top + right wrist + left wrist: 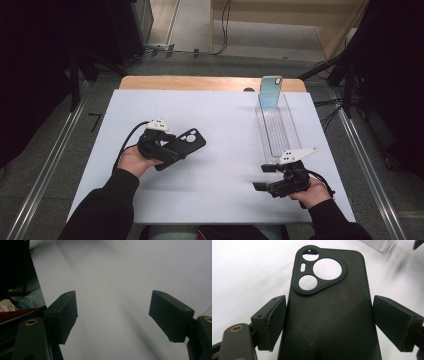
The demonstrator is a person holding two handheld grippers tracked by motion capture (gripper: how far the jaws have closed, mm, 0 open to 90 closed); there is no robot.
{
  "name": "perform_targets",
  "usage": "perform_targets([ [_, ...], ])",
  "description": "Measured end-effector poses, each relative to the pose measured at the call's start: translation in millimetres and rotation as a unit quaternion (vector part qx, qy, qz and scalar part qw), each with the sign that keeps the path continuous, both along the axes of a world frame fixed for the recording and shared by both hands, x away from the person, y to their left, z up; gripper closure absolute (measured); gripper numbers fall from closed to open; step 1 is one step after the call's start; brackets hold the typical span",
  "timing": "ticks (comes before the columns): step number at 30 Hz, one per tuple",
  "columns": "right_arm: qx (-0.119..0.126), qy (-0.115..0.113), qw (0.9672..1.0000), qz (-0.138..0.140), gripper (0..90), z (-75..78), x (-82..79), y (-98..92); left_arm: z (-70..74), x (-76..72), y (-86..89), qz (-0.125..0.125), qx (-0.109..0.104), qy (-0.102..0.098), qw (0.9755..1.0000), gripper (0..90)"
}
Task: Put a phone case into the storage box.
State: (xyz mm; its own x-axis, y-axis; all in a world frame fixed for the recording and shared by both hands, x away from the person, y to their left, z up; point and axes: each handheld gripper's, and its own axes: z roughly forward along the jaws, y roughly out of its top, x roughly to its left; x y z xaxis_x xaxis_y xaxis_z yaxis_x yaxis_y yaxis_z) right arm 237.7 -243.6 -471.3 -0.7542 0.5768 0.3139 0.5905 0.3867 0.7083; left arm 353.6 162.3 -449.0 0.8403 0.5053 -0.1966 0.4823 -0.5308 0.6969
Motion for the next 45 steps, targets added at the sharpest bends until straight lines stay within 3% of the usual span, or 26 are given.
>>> perform_targets([
  [6, 0.003, 0.003, 1.0, -0.007, 21.0, 0.7, 0.4, -1.3, 3.7, -10.7, -7.7, 0.0, -0.006, 0.009, 0.9999, 14.8],
  [11, 0.001, -0.01, 1.0, 0.0, 21.0, 1.5, -0.4, 0.6, 4.4, -18.8, -12.1, 0.026, -0.009, 0.024, 0.9993, 14.8],
  [23, 0.002, -0.007, 0.9999, -0.009, 21.0, 5.5, 0.1, 3.7, 6.2, -41.3, -21.4, 0.062, -0.028, 0.017, 0.9975, 14.8],
  [31, -0.005, 0.014, 0.9992, -0.038, 19.5, 6.9, 3.3, 10.3, 6.2, -52.7, -26.9, 0.083, -0.038, 0.011, 0.9958, 14.7],
  [39, 0.025, 0.034, 0.9976, -0.054, 19.4, 15.9, 3.6, 17.6, 2.4, -61.7, -32.0, 0.107, -0.052, 0.009, 0.9928, 14.7],
  [45, 0.033, 0.04, 0.9958, -0.076, 19.7, 22.2, 4.9, 24.9, -1.7, -67.9, -36.2, 0.128, -0.056, 0.002, 0.9902, 14.7],
])
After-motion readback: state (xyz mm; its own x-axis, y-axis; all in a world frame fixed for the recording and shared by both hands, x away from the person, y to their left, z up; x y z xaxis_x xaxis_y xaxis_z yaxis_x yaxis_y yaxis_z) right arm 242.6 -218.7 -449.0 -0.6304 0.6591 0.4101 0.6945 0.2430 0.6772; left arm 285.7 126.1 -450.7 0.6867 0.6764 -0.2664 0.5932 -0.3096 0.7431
